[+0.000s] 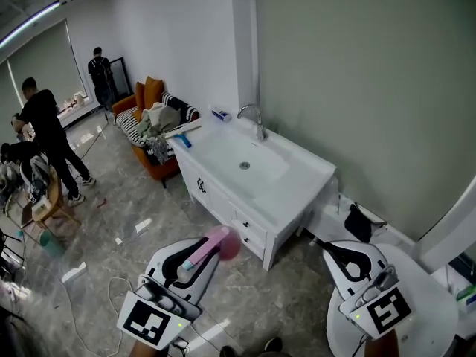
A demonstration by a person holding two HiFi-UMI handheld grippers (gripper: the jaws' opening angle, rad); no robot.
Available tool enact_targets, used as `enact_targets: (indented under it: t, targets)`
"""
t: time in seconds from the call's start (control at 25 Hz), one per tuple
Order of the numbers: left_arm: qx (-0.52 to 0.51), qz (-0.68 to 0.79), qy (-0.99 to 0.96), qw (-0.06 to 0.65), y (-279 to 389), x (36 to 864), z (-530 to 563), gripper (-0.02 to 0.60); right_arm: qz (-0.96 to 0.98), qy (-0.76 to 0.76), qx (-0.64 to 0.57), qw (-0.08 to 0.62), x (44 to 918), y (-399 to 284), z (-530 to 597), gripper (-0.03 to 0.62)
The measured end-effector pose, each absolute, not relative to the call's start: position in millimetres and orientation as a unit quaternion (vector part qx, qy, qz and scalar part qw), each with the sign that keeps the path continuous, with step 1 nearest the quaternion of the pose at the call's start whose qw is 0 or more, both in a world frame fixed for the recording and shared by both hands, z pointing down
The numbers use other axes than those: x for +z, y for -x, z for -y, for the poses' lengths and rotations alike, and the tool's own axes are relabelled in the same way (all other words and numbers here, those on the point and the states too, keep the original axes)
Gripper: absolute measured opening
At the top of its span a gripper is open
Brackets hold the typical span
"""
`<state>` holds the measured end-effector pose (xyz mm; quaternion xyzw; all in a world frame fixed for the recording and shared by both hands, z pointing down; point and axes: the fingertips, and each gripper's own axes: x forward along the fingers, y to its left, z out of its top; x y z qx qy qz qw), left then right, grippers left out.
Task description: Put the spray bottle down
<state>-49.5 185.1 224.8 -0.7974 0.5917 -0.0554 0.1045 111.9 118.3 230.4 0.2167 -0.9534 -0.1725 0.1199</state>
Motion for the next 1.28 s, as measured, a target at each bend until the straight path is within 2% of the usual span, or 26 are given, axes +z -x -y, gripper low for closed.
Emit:
enact_targets:
  t: [0.56, 0.96, 1.28]
  targets:
    - [-0.065, -0.6, 0.791, 0.103, 23.5, 227.9, -148.8, 0.084, 0.959, -0.209, -0.16, 0.11, 238.5, -139.3, -73.6, 0.009]
    - [-0.047, -0.552, 0.825, 0.107, 57.1, 224.1, -109.7, 0.084, 0.942, -0.269, -0.157, 0.122, 230.9, -117.3, -55.0, 0.009]
    - [-0.043, -0.533, 0.838, 0.107, 105.6, 232.2, -89.6, 0.084, 0.936, -0.291, -0.155, 0.125, 237.7, -71.9, -41.0, 0.009]
